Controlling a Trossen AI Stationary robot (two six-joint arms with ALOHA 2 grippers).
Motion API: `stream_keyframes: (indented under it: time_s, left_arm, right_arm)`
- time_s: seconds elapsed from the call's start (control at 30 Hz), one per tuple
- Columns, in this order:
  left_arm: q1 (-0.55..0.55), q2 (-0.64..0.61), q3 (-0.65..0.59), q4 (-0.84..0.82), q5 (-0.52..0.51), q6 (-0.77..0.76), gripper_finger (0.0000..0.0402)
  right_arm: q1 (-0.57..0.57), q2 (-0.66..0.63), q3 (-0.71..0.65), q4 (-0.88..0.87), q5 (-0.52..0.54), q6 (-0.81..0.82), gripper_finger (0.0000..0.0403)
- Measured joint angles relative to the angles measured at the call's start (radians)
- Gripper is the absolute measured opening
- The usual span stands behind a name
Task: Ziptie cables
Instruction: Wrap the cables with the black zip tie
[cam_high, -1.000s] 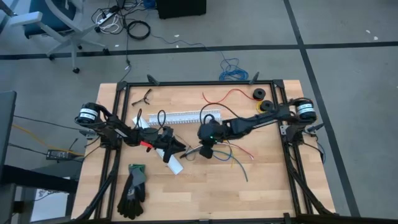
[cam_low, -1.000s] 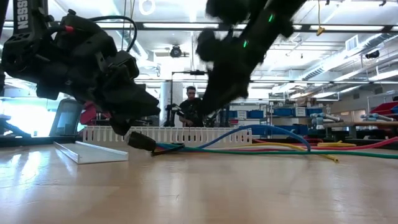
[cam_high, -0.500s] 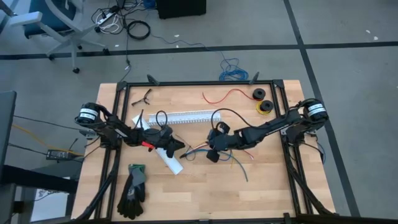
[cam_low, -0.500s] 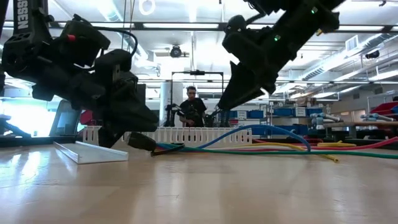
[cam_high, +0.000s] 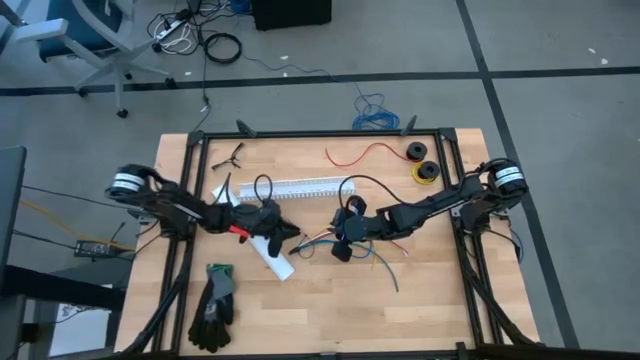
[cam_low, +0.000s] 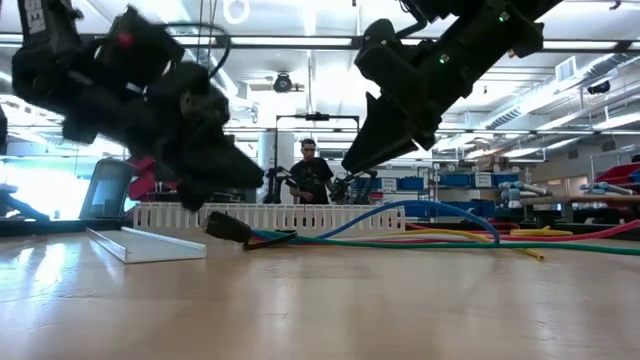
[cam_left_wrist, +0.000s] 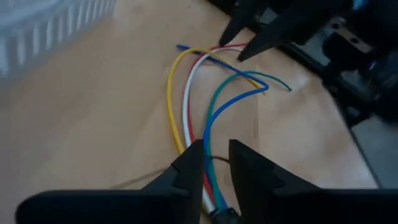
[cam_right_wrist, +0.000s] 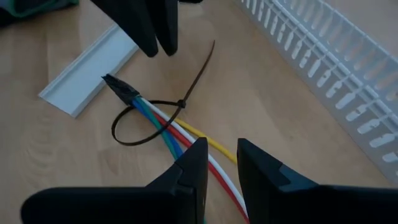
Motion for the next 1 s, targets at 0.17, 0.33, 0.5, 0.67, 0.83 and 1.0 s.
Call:
stream_keyframes:
  time_s: [0.17,0.33,0.5,0.67,0.83,1.0]
  left_arm:
    - [-0.001,-0.202,0.166,-0.543,-0.013,0.143,0.0052]
    - [-0.064,-0.292,0.385,-1.066,-0.227,0.172,0.0038]
    - [-0.169,-0.263,0.473,-1.277,-0.429,-0.022,0.0035]
    - [-0.217,-0.206,0.439,-1.267,-0.536,-0.296,0.0035]
    - [-0.214,-0.118,0.390,-1.085,-0.554,-0.392,0.0035]
    - [-0.200,-0.026,0.378,-0.912,-0.528,-0.418,0.0035]
  right_arm:
    - [-0.010,0.000,0.000,-0.005,0.000,-0.013,0.0075]
    - [-0.023,0.001,0.000,-0.008,0.000,-0.051,0.0075]
    - [-0.039,0.001,0.000,-0.020,0.000,-0.055,0.0075]
    - [-0.073,0.002,0.000,-0.017,-0.077,-0.058,0.0075]
    - [-0.112,0.019,-0.001,0.000,-0.240,-0.063,0.0075]
    - [-0.108,0.035,0.000,0.002,-0.245,-0.053,0.0075]
